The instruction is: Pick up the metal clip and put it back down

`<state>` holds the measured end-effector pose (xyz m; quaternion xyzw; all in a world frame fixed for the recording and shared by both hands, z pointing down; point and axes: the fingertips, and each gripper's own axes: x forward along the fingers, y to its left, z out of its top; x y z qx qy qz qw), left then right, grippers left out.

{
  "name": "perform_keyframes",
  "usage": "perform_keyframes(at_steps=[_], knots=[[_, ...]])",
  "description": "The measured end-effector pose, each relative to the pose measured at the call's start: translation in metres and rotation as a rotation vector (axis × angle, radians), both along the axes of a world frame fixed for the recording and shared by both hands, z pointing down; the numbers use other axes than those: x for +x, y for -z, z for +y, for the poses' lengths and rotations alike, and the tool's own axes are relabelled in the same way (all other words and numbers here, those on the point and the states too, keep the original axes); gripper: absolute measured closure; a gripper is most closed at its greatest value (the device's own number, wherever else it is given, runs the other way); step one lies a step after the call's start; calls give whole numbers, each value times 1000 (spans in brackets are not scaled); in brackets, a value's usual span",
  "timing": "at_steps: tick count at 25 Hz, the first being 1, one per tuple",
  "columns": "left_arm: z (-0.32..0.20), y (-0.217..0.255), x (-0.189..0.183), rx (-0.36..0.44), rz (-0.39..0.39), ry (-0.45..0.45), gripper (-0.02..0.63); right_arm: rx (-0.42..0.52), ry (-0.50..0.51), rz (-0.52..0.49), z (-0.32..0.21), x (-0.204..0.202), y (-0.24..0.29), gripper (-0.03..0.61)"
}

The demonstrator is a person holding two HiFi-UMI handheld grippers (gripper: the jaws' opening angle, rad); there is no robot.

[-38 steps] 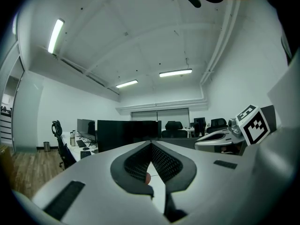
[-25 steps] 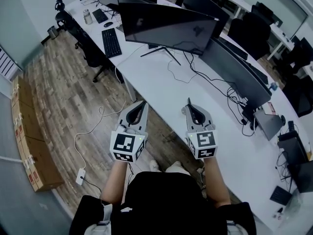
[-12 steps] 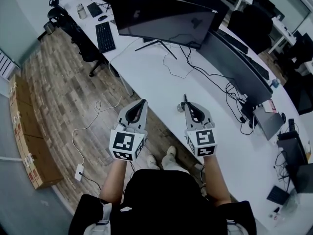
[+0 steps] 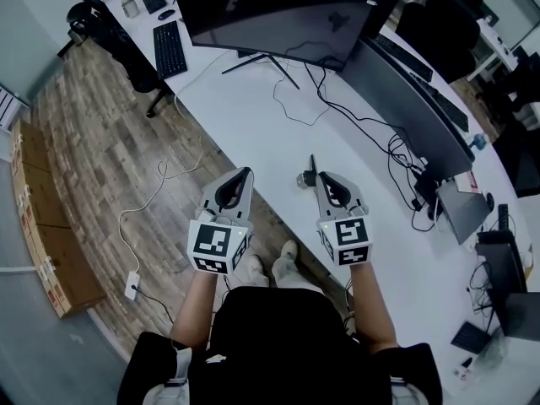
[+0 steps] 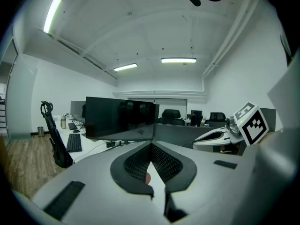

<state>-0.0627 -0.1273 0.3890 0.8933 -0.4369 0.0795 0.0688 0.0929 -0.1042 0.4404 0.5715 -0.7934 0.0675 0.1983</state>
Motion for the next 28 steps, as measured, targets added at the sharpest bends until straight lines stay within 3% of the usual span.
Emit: perform_keyframes(at_steps=[10, 28], knots=[[-11, -48, 24, -115, -9, -5, 604, -111, 23, 5, -16, 11, -44, 552], [-27, -114, 42, -235, -37, -11, 604, -285, 51, 52, -30, 27, -131, 551]])
